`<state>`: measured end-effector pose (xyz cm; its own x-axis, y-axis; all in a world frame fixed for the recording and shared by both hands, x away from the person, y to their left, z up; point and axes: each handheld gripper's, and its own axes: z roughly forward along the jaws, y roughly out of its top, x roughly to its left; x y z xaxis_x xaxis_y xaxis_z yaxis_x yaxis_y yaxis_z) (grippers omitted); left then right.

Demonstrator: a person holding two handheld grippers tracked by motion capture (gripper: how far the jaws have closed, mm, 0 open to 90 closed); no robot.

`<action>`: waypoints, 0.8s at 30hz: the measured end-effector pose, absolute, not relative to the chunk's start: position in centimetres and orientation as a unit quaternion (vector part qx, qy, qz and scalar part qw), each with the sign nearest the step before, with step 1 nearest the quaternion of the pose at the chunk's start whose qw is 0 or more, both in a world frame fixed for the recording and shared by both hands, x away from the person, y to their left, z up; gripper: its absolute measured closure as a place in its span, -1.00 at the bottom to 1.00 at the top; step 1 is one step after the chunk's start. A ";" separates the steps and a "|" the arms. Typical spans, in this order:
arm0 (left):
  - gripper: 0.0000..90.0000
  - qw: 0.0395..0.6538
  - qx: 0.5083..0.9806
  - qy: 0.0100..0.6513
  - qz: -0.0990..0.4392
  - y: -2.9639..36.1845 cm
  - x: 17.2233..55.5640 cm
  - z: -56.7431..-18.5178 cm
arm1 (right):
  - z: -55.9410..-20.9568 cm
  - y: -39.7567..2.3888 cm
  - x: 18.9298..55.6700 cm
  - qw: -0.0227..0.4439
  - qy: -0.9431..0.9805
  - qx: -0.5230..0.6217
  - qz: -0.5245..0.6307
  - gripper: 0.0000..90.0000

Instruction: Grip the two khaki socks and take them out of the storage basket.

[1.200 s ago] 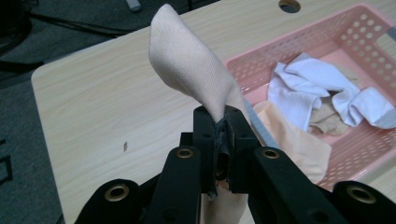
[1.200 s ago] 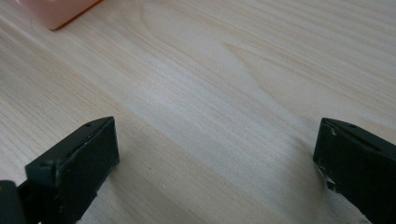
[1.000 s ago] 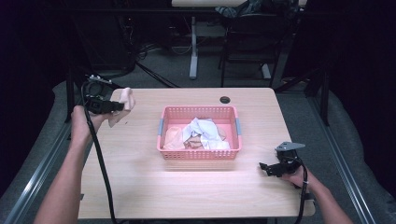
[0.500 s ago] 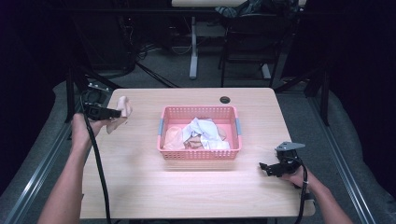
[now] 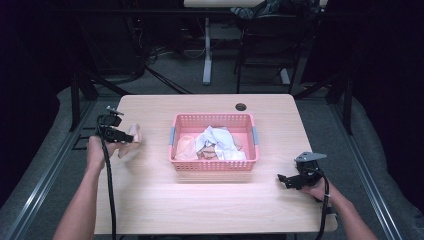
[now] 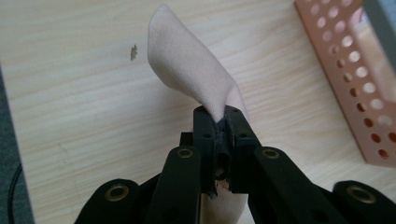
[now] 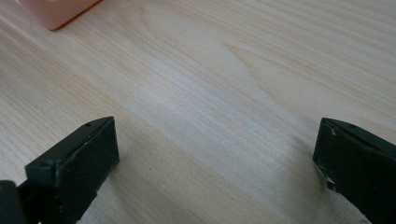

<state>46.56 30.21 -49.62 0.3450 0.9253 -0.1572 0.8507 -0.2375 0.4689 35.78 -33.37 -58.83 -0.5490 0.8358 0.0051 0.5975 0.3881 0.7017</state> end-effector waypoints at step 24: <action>-0.56 0.270 0.767 0.575 0.090 30.6 44.9 -48.1 | -58.9 -33.4 35.8 0.177 0.813 0.440 0.337 -1.00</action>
